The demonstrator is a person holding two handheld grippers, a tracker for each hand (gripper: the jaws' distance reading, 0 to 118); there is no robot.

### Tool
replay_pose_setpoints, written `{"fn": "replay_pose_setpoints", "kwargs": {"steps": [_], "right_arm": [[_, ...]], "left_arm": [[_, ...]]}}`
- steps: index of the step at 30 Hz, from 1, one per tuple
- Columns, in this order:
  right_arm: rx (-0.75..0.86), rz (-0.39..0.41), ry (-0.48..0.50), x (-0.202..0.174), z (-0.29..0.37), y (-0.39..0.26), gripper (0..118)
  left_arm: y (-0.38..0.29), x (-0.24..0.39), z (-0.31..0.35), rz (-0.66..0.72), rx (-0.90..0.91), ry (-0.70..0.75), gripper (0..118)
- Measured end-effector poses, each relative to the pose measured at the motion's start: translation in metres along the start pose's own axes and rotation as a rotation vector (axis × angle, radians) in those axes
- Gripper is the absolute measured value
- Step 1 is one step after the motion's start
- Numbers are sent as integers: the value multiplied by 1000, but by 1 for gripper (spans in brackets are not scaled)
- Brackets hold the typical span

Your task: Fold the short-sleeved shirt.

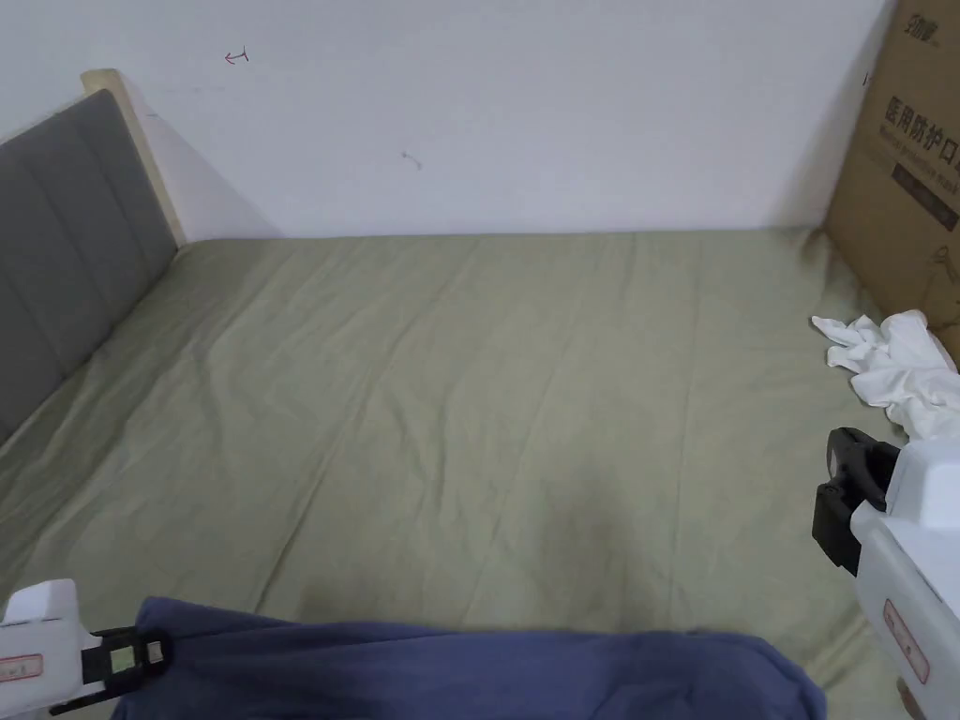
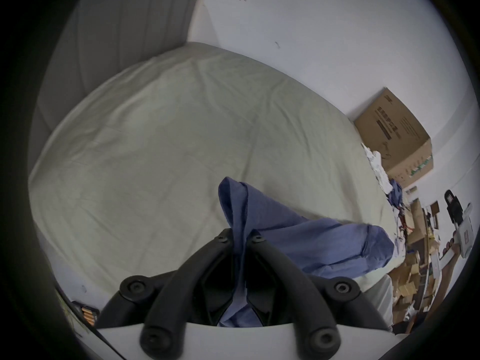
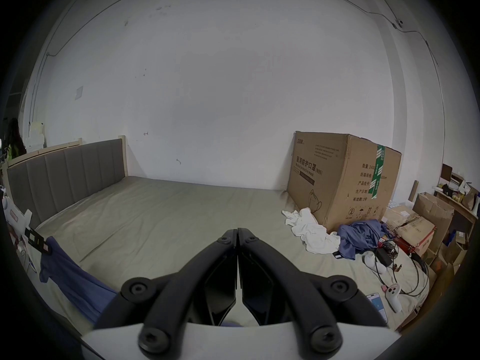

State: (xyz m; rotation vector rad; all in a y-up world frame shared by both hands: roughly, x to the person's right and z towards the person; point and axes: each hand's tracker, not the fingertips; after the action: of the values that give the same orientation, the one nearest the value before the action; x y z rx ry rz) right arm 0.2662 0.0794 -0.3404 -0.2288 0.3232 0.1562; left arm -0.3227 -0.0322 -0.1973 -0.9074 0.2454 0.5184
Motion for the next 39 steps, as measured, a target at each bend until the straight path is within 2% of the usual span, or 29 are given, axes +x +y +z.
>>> {"fn": "replay_pose_setpoints", "kwargs": {"steps": [4, 12, 16, 22, 27, 31, 34, 36, 37, 38, 39], "right_arm": [[10, -19, 8, 5, 5, -1, 0], [19, -42, 15, 14, 15, -3, 0], [22, -50, 13, 18, 21, -6, 0], [11, -53, -6, 28, 30, -9, 0], [-4, -48, -28, 36, 35, -12, 0], [-15, -42, -47, 42, 38, -14, 0], [-22, -43, -55, 44, 38, -15, 0], [-22, -47, -57, 45, 39, -15, 0], [-22, -49, -57, 45, 39, -15, 0], [-20, -50, -55, 45, 39, -14, 0], [-17, -51, -54, 44, 39, -12, 0]], "left_arm": [[9, 22, 22, -13, 9, -3, 5], [1, 143, 13, -164, -46, -126, 5], [-13, 198, -25, -230, -116, -167, 5], [-49, 264, -99, -307, -214, -135, 5], [-82, 286, -164, -313, -282, -73, 5], [-102, 293, -186, -303, -303, -34, 6], [-105, 299, -182, -361, -271, -27, 26], [-102, 303, -170, -346, -273, -102, 64], [-100, 305, -163, -342, -270, -124, 77], [-98, 306, -155, -336, -234, -142, 88], [-93, 307, -141, -329, -180, -158, 90]]}}
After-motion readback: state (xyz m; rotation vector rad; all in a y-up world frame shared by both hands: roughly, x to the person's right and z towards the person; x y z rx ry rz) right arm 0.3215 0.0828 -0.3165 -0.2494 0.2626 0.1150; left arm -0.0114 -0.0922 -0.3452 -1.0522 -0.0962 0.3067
